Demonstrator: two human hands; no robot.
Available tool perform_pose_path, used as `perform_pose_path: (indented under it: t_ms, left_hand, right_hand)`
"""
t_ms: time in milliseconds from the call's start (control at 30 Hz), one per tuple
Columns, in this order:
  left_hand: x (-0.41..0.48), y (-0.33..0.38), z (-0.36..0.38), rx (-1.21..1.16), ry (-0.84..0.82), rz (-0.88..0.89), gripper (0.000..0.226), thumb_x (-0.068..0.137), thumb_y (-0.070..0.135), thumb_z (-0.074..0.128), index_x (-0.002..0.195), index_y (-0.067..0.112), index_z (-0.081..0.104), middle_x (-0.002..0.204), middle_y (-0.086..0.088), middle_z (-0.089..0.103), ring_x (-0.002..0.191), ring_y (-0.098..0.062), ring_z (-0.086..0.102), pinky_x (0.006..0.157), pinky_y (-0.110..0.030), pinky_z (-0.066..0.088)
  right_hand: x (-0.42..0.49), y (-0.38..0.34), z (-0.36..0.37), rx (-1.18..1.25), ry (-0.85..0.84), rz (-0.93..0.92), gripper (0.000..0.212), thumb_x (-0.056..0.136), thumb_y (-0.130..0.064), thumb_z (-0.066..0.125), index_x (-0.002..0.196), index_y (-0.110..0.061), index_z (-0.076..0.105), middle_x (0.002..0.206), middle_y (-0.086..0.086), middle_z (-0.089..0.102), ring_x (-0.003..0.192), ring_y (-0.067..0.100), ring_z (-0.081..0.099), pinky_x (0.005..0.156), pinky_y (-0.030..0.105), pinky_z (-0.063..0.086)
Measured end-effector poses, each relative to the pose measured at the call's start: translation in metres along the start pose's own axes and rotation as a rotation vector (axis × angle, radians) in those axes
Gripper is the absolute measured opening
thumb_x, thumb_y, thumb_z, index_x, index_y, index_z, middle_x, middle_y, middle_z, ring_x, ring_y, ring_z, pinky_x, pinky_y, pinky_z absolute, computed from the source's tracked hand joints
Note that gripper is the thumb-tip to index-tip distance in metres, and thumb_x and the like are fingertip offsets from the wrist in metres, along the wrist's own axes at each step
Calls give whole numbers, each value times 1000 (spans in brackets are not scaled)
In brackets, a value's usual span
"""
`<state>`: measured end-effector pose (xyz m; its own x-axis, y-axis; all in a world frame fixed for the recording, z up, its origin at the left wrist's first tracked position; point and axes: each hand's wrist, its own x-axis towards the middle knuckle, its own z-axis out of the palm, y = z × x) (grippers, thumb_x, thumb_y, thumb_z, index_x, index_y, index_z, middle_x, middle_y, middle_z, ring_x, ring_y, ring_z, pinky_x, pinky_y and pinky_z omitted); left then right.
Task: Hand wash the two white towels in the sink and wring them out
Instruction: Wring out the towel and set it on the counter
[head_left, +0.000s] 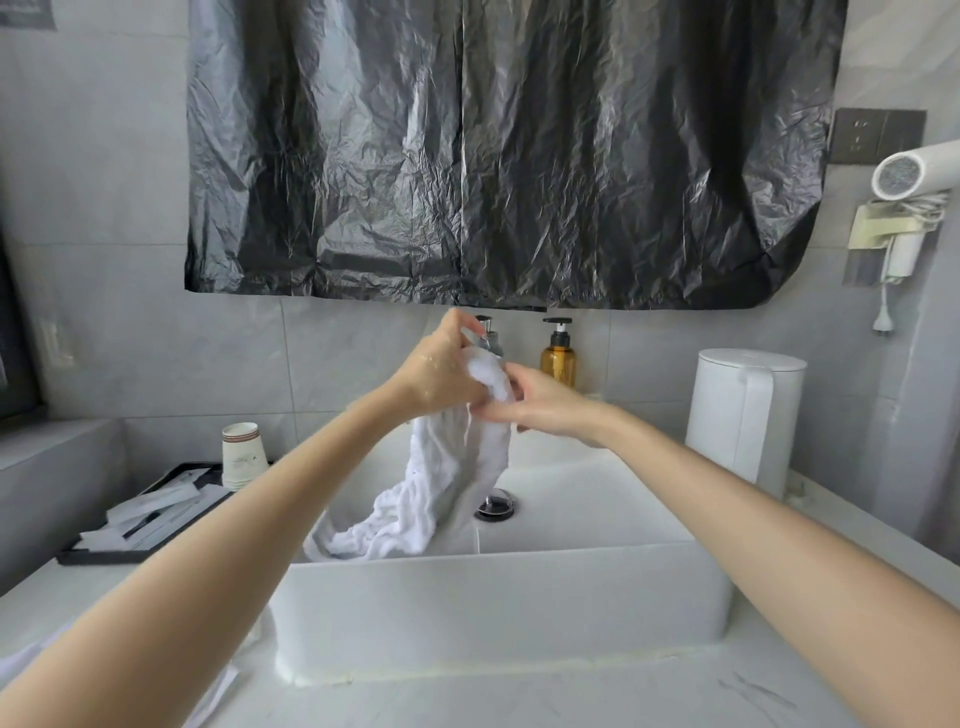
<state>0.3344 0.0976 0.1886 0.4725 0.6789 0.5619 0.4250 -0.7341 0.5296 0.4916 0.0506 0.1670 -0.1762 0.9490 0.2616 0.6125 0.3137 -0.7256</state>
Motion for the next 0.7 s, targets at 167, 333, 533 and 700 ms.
perform_pose_path:
  t_ms: [167, 333, 533, 700]
  left_hand:
    - [-4, -10, -18, 14, 18, 5, 55, 75, -3, 70, 121, 9, 44, 93, 2, 52, 79, -17, 53, 61, -20, 43]
    - [-27, -40, 2, -152, -123, -155, 72, 68, 21, 83, 126, 18, 41, 110, 2, 56, 96, -7, 57, 77, -16, 49]
    - [-42, -51, 0, -295, -46, -333, 60, 61, 37, 70, 116, 18, 58, 101, -2, 69, 87, -16, 66, 70, -25, 51]
    - [-25, -51, -35, -172, 32, -293, 23, 91, 10, 61, 113, 11, 57, 89, -3, 60, 74, -15, 57, 56, -16, 48]
  right_hand:
    - [12, -29, -18, -88, 130, -66, 15, 88, -18, 67, 97, -8, 61, 83, -1, 55, 78, 11, 50, 65, 27, 39]
    - [22, -50, -27, -89, 297, -112, 14, 87, -14, 62, 96, -4, 61, 90, 1, 57, 85, 13, 51, 72, 31, 38]
    - [23, -55, -34, 26, 478, -114, 23, 90, -14, 56, 109, -3, 58, 106, 12, 59, 97, 19, 55, 83, 37, 46]
    - [27, -20, -30, 125, 549, 12, 10, 89, -16, 53, 99, -18, 53, 98, 0, 56, 92, 17, 53, 79, 34, 44]
